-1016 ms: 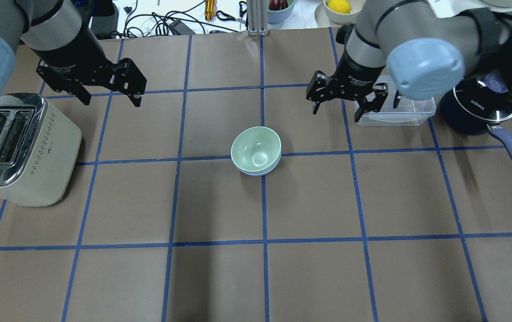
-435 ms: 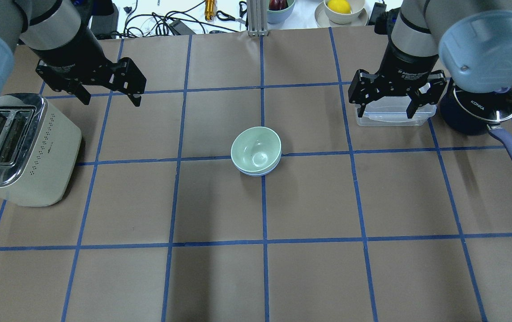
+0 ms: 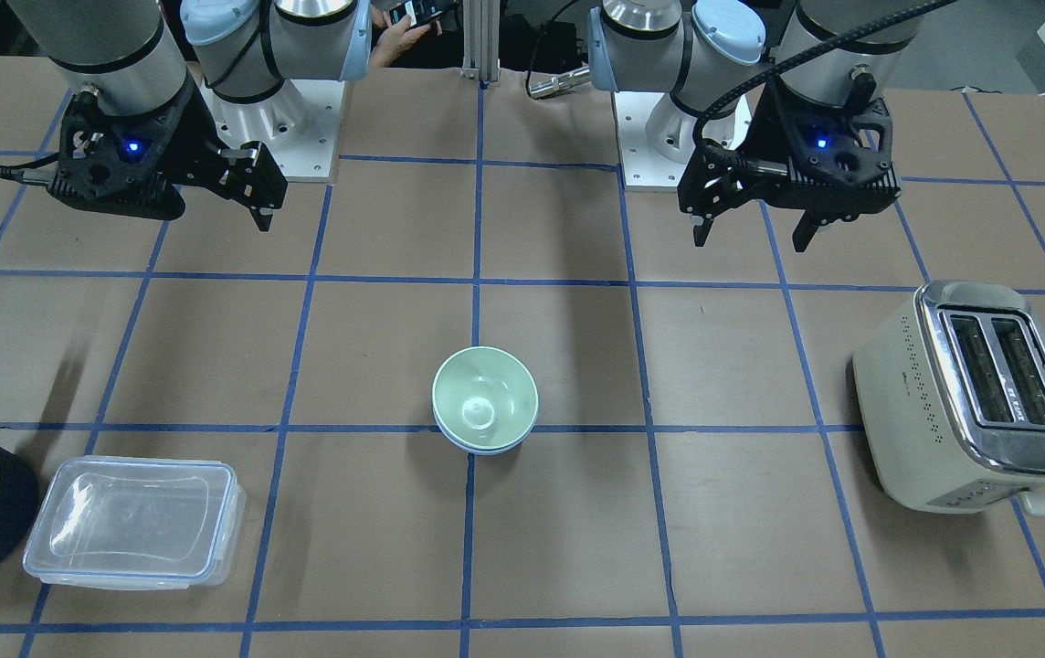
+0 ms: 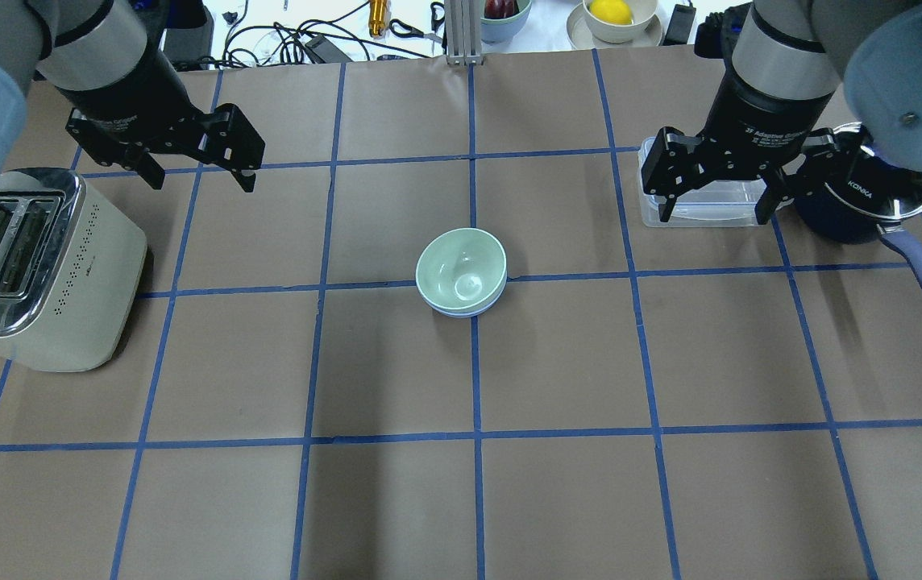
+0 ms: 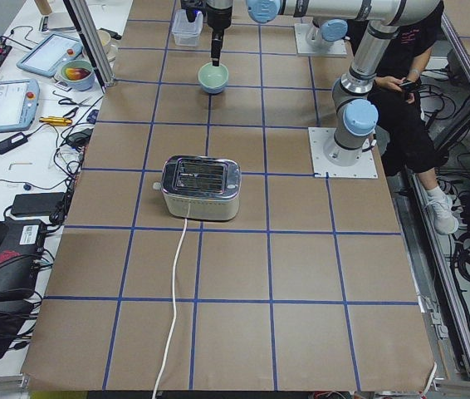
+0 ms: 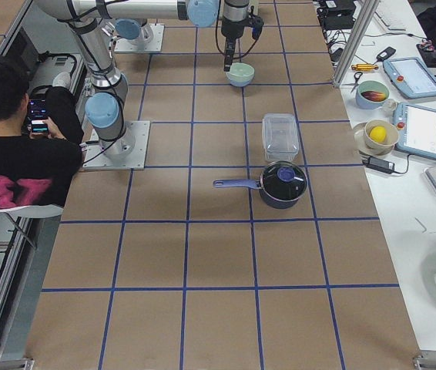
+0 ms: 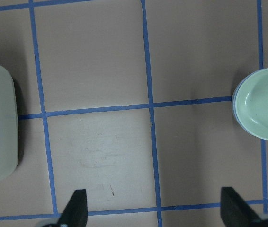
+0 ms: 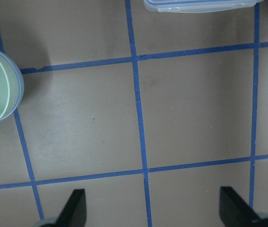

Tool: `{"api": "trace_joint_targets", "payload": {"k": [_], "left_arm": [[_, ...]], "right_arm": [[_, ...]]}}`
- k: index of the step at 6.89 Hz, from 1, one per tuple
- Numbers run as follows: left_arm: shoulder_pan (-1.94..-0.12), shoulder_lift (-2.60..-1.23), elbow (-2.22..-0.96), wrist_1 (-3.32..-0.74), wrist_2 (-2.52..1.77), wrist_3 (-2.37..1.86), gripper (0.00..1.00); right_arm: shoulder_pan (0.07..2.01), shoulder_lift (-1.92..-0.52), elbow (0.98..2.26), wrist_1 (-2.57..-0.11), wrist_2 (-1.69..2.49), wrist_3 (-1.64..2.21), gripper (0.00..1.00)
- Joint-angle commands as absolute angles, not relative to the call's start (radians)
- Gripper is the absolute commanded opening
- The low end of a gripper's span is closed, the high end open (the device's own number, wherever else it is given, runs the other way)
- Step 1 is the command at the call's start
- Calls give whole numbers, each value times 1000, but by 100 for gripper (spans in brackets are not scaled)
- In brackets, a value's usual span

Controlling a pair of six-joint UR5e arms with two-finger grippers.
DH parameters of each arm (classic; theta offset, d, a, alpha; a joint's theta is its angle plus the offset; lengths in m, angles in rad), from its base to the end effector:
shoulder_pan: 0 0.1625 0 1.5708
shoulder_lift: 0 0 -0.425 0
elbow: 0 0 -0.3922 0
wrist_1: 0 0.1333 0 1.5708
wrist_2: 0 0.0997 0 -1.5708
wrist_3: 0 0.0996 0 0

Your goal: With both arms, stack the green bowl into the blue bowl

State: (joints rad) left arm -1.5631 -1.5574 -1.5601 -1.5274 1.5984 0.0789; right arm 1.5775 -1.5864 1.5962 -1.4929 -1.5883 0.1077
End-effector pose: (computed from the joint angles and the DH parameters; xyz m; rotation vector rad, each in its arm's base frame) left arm -0.1268 -0.4936 0.5043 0.1092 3.1075 -0.1030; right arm 0.1347 -0.4753 0.4757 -0.1561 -3.1123 -0.1349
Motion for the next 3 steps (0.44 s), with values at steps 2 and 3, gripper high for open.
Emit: {"api": "trace_joint_targets", "payload": {"k": [2,3], "left_arm": [[-1563,-1557,-1559,-1526,1598,77,100],[-1563,-1557,-1559,-1526,1597,78,100]], "right_arm": [[1578,-1592,1579,-1482,-1585,107,100],[1578,-1592,1583,-1482,-1585,107,100]]}}
